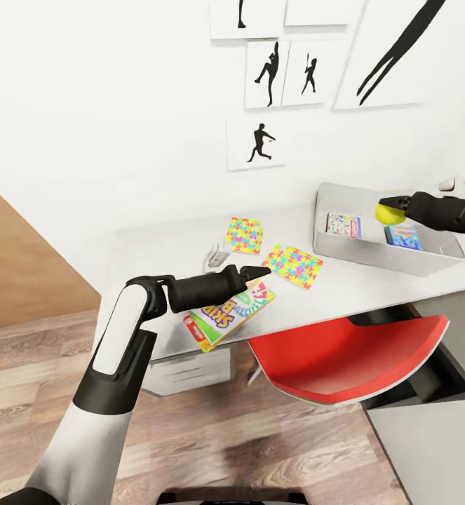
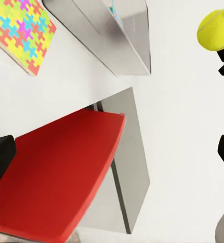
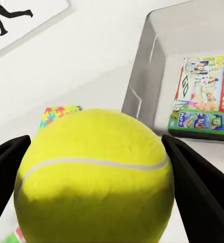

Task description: Put all the toys in the child's room - the three board games (two on the bed and one on the table), the two jigsaw puzzles on the table, and the tennis ball on the table - inside the toy box on the table in the child's room.

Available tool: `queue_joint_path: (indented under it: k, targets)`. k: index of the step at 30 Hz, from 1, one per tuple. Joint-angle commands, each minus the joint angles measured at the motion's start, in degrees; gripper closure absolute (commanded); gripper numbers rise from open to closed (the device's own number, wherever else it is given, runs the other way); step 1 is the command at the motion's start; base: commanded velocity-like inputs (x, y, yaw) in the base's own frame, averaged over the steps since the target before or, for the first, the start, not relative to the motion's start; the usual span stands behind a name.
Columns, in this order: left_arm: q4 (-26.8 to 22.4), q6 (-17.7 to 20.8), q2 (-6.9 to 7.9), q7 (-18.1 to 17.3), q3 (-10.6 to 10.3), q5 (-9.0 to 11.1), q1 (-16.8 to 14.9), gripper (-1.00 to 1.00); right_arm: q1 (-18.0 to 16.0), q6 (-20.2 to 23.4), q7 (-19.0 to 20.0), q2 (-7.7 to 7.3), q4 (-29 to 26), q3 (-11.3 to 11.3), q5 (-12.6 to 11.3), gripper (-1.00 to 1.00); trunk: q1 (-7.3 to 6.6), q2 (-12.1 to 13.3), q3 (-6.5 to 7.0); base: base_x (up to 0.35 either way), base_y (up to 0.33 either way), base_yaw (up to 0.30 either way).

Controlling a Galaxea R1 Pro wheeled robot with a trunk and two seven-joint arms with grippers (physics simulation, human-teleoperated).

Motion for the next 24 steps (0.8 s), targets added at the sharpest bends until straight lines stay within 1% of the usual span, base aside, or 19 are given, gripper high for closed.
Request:
queue_joint_path:
  k: [1,5,6,8,10,11,13,15,16,18,24]
  targets:
    - [-0.04,-0.01,-0.07,1.14,-0.28,0.59,-0.17,-1.0,-0.12,0.18,-0.6,-0.07,0.57,-0.26,-0.52,1.0,0.03,-0.1,-0.09,0.0,0.0,-0.282]
    - [-0.03,-0.27,0.02,2.2,-0.74,0.65,-0.24,-1.0,-0.2,0.18,-0.66,-0.13,1.76,-0.75,0.12,1.0,0.03,-0.1,-0.08,0.0,0.0,-0.266]
    - [-0.03,-0.33,0.05,2.45,-0.73,0.68,-0.24,-1.0,-0.21,0.18,-0.67,-0.11,2.05,-0.86,0.63,1.0,0.03,-0.1,-0.08,0.0,0.0,-0.215]
    - [-0.02,-0.41,0.13,2.81,-0.7,0.73,-0.23,-1.0,-0.23,0.18,-0.7,-0.03,2.47,-0.98,2.13,1.0,0.03,-0.1,-0.08,0.0,0.0,-0.155]
    - [-0.03,-0.45,0.22,3.09,-0.64,0.78,-0.21,-1.0,-0.24,0.18,-0.71,0.15,2.79,-1.05,4.13,1.0,0.03,-0.1,-0.08,0.0,0.0,-0.099]
    - [-0.03,-0.45,0.22,3.09,-0.64,0.78,-0.21,-1.0,-0.24,0.18,-0.71,0.15,2.79,-1.05,4.13,1.0,0.03,-0.1,-0.08,0.0,0.0,-0.088]
    - [-0.03,-0.49,0.3,3.42,-0.6,0.81,-0.18,-1.0,-0.22,0.18,-0.69,0.29,3.01,-1.1,6.17,1.0,0.03,-0.1,-0.08,0.0,0.0,-0.064]
    - [-0.04,-0.51,0.35,3.83,-0.57,0.83,-0.16,-1.0,-0.2,0.18,-0.68,0.4,3.18,-1.13,7.69,1.0,0.03,-0.1,-0.08,0.0,0.0,-0.041]
    - [-0.04,-0.51,0.35,3.83,-0.57,0.83,-0.16,-1.0,-0.2,0.18,-0.68,0.4,3.18,-1.13,7.69,1.0,0.03,-0.1,-0.08,0.0,0.0,-0.036]
    - [-0.04,-0.53,0.36,4.3,-0.58,0.83,-0.15,-1.0,-0.19,0.18,-0.65,0.45,3.27,-1.15,8.67,1.0,0.03,-0.1,-0.08,0.0,0.0,-0.026]
    - [-0.04,-0.55,0.36,5.07,-0.58,0.87,-0.14,-1.0,-0.18,0.18,-0.6,0.53,3.35,-1.17,9.75,1.0,0.03,-0.1,-0.08,0.009,-0.013,-0.015]
